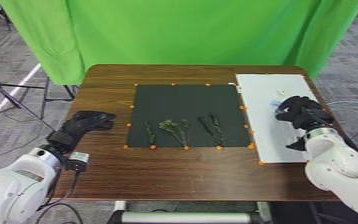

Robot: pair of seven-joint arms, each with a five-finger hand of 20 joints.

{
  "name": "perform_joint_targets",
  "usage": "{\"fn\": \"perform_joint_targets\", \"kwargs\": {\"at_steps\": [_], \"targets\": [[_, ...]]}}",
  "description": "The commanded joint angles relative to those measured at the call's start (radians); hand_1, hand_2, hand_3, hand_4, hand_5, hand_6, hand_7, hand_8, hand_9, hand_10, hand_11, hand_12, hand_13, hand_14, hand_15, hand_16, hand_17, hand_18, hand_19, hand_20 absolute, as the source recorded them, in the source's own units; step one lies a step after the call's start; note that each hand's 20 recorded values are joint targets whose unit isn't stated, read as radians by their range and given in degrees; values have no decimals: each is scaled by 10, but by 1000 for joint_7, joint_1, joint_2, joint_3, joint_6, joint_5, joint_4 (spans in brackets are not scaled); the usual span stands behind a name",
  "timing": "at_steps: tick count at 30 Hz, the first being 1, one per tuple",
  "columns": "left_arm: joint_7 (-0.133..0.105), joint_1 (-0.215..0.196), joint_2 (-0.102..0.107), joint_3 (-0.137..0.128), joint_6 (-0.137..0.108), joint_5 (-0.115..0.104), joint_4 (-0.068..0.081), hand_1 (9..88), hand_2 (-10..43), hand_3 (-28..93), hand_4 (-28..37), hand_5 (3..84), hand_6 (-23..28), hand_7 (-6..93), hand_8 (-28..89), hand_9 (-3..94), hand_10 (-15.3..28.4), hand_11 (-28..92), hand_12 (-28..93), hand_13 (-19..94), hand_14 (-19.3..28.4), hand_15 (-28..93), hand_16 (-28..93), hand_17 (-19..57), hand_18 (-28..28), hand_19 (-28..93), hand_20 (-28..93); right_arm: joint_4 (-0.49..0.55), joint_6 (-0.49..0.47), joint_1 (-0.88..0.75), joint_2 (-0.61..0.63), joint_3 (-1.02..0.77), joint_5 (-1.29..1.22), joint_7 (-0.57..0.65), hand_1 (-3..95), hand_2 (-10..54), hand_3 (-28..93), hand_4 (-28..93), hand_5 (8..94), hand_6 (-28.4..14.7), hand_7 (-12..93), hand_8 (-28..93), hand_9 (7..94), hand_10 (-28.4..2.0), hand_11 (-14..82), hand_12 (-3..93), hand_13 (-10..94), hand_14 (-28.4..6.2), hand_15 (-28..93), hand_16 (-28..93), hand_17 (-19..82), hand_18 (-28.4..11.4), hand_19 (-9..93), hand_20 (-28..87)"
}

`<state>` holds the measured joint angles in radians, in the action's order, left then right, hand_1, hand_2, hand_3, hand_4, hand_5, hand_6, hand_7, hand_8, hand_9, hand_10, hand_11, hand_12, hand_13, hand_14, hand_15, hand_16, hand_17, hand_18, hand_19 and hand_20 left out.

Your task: Arrange flowers

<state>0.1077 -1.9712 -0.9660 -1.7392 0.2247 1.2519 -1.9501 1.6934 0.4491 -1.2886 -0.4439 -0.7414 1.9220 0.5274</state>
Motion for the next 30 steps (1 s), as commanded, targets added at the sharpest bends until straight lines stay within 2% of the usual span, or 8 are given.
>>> {"fn": "perform_joint_targets", "kwargs": {"at_steps": [1,10,13,18,21,24,27,30], "targets": [[1,2,-12,3,21,4,2,309,112,591,-228,481,67,140,-73,487,168,218,83,380,208,222,-36,11,161,239,136,-18,-11,21,-1,27,16,18,404,-95,662,-123,600,5,170,-61,627,-133,91,190,852,-47,531,278,566,-124,924,383],[-12,14,-15,15,15,6,13,310,113,591,-227,482,67,140,-73,488,168,219,84,380,208,224,-35,10,162,241,136,-63,-14,83,-35,118,20,5,423,-95,662,-128,593,7,174,-62,630,-131,94,190,853,-43,532,278,568,-120,923,384],[-9,8,-19,12,19,7,9,311,112,591,-227,482,66,141,-73,489,168,219,84,381,208,224,-35,10,162,241,137,-71,-5,94,-39,148,35,-3,460,-95,659,-137,604,12,183,-65,644,-125,102,189,855,-41,533,278,568,-118,923,384],[-20,-3,-14,5,-1,3,8,311,113,590,-227,483,67,141,-73,489,168,219,83,381,209,226,-36,11,162,241,136,-86,78,124,-38,203,51,-26,574,-95,570,-149,657,19,187,87,698,-103,114,199,868,-31,544,281,580,-113,929,400],[-49,-14,0,7,-53,-1,9,312,113,590,-227,485,66,143,-73,493,167,222,84,382,210,227,-36,11,162,242,136,-92,133,157,-34,234,53,-41,613,-95,562,-148,702,26,190,91,755,-93,58,266,880,-26,550,288,592,-111,932,424],[-76,-28,34,-10,-94,-31,10,313,113,592,-227,488,66,146,-74,497,168,226,84,391,211,234,-35,12,163,244,137,-66,179,191,-17,247,57,-48,629,-95,563,-151,750,26,201,84,806,-95,34,297,889,-23,552,293,601,-110,932,437],[-107,-56,68,-64,-134,-42,9,315,113,594,-229,492,68,148,-76,505,171,229,84,396,211,241,-37,15,164,246,137,-4,180,225,9,236,40,-59,635,-95,562,-146,769,26,203,77,822,-95,32,303,892,-24,554,297,603,-111,932,445],[-132,-100,96,-132,-215,-106,3,317,112,593,-231,494,68,147,-76,499,168,225,82,385,205,223,-44,25,159,235,132,74,145,270,29,226,-5,-67,631,-95,566,-140,775,26,203,74,830,-96,32,306,894,-23,556,300,603,-111,932,452]]}}
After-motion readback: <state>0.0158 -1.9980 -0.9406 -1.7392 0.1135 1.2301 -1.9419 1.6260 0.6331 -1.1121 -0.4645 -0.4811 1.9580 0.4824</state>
